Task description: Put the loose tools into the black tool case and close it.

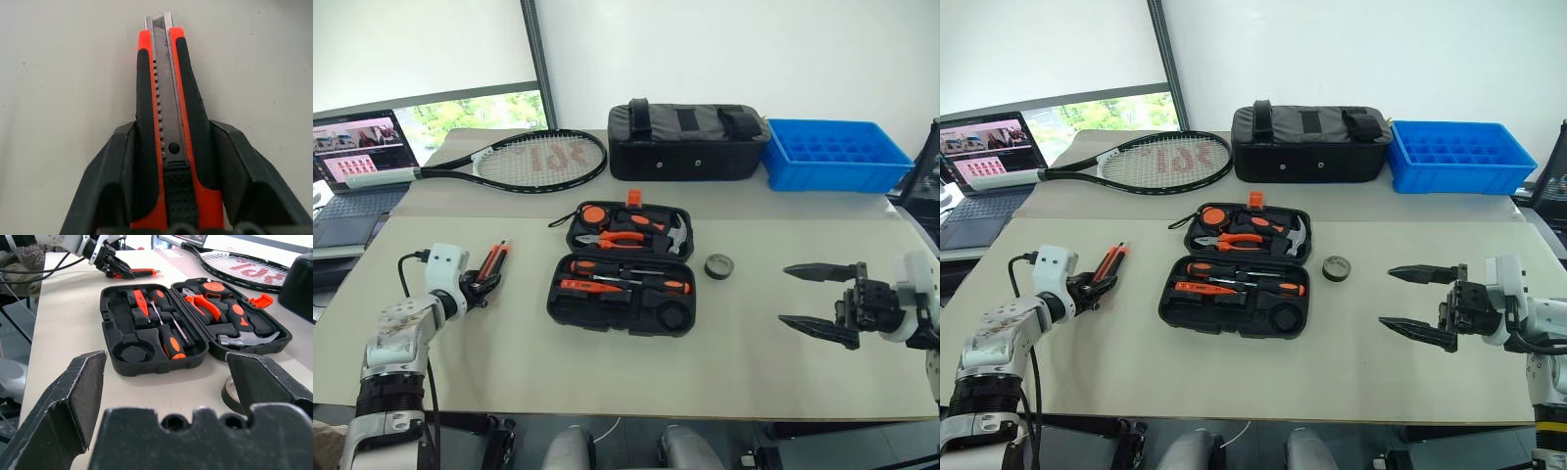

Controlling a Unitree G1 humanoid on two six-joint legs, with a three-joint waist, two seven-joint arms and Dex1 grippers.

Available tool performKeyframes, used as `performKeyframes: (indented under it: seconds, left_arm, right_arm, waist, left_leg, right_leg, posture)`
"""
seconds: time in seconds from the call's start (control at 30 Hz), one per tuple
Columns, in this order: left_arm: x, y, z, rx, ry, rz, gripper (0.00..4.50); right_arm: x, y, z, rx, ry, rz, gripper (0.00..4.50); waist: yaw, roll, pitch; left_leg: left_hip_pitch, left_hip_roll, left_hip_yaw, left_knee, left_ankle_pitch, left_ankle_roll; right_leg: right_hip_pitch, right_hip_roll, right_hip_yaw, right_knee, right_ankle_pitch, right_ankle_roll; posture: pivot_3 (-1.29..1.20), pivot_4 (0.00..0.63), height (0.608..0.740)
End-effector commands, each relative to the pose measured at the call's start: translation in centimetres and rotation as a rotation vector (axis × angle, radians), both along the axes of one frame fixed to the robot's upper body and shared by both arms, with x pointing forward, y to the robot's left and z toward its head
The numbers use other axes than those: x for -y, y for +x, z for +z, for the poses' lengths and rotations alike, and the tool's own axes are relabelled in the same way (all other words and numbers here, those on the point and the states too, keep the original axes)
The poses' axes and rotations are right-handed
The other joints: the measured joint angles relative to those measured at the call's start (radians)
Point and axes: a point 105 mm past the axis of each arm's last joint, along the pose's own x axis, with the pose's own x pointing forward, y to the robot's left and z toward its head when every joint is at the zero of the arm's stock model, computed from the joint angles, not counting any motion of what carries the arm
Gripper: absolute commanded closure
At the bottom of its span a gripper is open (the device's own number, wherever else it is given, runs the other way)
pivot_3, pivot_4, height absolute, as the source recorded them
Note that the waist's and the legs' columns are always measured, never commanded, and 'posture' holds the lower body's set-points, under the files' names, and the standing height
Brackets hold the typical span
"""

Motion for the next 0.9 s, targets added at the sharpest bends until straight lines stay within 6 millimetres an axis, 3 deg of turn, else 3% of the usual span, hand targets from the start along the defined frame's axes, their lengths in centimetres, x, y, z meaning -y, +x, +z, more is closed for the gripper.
performKeyframes:
  seconds: [0.03,0.1,0.2,0.33,0.43,0.57,0.67,0.9]
  left_arm:
    - [2.4,1.2,6.5,0.241,0.069,-0.200,2.71]
    - [4.9,1.1,9.4,0.345,0.107,-0.366,2.71]
    - [8.7,0.4,11.0,0.405,0.172,-0.625,2.71]
    - [13.4,-0.9,9.5,0.351,0.373,-1.013,2.71]
    - [15.8,-1.8,8.2,0.301,0.457,-1.241,2.71]
    - [17.7,-3.1,6.4,0.204,0.487,-1.445,2.71]
    - [18.9,-3.2,5.1,0.146,0.469,-1.495,2.71]
    - [18.9,-3.6,3.3,0.038,0.517,-1.535,2.71]
  right_arm:
    - [0.4,-0.6,1.5,0.070,0.014,0.015,0.00]
    - [0.5,-0.8,1.6,0.065,0.031,0.021,0.00]
    - [0.4,-0.8,1.5,0.064,0.038,0.023,0.00]
    - [0.2,-0.7,1.4,0.060,0.038,0.033,0.00]
    - [0.0,-0.8,1.5,0.059,0.037,0.043,0.00]
    - [0.1,-0.9,1.6,0.061,0.029,0.044,0.00]
    - [0.3,-1.4,1.2,0.050,0.010,0.046,0.00]
    - [0.4,-1.9,1.1,0.048,0.006,0.031,0.00]
  waist:
    - [0.001,-0.002,0.001]
    - [0.005,-0.003,0.002]
    - [0.011,-0.003,0.002]
    - [0.007,0.003,0.000]
    - [0.002,0.004,0.002]
    - [-0.005,0.004,0.004]
    - [0.000,0.004,0.004]
    - [0.000,0.003,0.004]
  left_leg:
    - [0.000,0.000,0.000,0.000,0.000,0.000]
    - [-0.001,0.000,0.000,0.000,0.000,0.000]
    - [-0.002,-0.001,0.000,0.000,0.000,-0.001]
    - [-0.002,-0.002,0.001,-0.001,0.000,-0.001]
    - [-0.003,-0.001,0.001,-0.001,0.000,-0.001]
    - [-0.003,0.000,0.001,0.000,0.000,0.000]
    - [-0.003,-0.001,0.001,0.000,0.000,0.000]
    - [-0.005,-0.001,0.000,0.001,0.000,0.000]
  right_leg:
    - [0.000,0.000,0.000,0.000,0.000,0.000]
    - [0.000,0.000,0.000,-0.001,0.000,0.000]
    - [0.000,-0.001,-0.001,-0.003,0.000,0.000]
    - [0.001,-0.001,0.000,-0.005,0.000,0.000]
    - [0.001,0.000,0.000,-0.004,0.000,0.000]
    - [0.000,0.001,0.001,-0.004,0.000,0.000]
    - [0.001,0.001,0.001,-0.004,0.000,0.000]
    - [0.000,0.001,0.002,-0.005,0.000,0.001]
  posture:
    - [0.00,0.150,0.707]
    - [0.00,0.150,0.707]
    - [0.00,0.150,0.707]
    - [0.00,0.150,0.707]
    - [0.00,0.150,0.707]
    - [0.00,0.150,0.707]
    - [0.00,0.150,0.707]
    - [0.00,0.150,0.707]
